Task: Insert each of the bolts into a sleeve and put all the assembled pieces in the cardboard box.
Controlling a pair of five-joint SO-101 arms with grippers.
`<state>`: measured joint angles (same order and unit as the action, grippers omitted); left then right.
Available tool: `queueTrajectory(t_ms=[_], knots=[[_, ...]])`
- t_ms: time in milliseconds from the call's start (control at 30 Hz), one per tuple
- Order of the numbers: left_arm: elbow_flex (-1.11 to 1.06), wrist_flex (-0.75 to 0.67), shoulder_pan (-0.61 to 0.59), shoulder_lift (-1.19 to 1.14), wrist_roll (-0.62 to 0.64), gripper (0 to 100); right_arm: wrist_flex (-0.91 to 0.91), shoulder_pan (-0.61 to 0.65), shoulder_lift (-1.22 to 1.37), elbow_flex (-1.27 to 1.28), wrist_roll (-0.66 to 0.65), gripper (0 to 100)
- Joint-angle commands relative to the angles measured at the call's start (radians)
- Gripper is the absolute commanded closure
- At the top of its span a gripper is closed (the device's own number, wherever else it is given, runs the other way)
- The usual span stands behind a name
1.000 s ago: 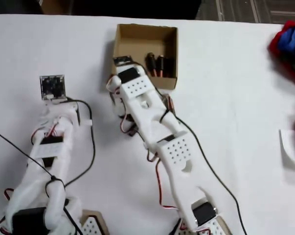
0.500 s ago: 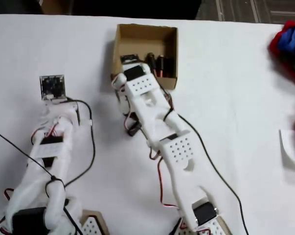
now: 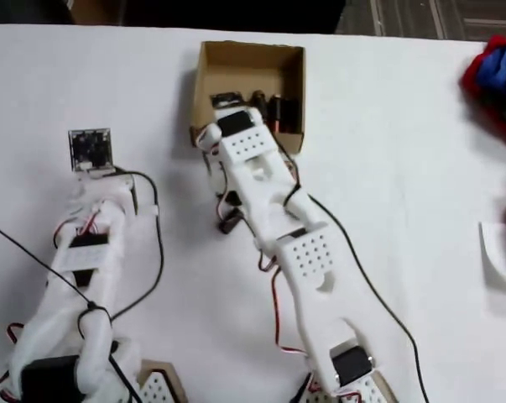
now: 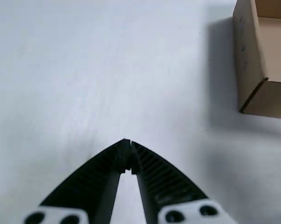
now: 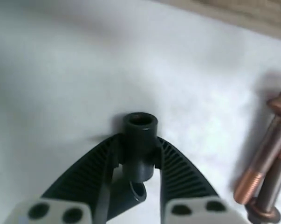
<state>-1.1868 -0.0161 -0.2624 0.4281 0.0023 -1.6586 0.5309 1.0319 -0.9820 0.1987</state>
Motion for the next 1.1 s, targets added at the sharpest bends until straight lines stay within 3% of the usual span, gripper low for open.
queueTrajectory(t_ms=[0, 167, 333, 600, 800, 900, 1067], knots=[[0.067, 0.025, -0.009, 0.003, 0.006, 97, -0.036, -0.024, -0.101, -0.152, -0.057, 97.9], [0.197, 0.258, -0.002, -0.006, 0.006, 97, -0.108, -0.071, -0.286, -0.353, -0.133, 97.9], [0.375, 0.473, 0.054, -0.008, -0.035, 97, -0.11, -0.211, -0.478, -0.282, -0.166, 97.9], [0.878, 0.927, 0.229, -0.149, -0.089, 97, -0.093, -0.447, -1.055, 0.411, -0.164, 97.9], [1.38, 1.246, 0.445, -0.626, -0.025, 97, 0.236, -0.591, -1.558, 0.87, -0.161, 97.9], [1.666, 1.372, 0.537, -0.825, 0.041, 97, 0.364, -0.63, -1.664, 1.045, -0.16, 98.0], [2.032, 1.464, 0.628, -1.077, 0.149, 97, 0.522, -0.716, -1.63, 1.175, -0.16, 98.0]])
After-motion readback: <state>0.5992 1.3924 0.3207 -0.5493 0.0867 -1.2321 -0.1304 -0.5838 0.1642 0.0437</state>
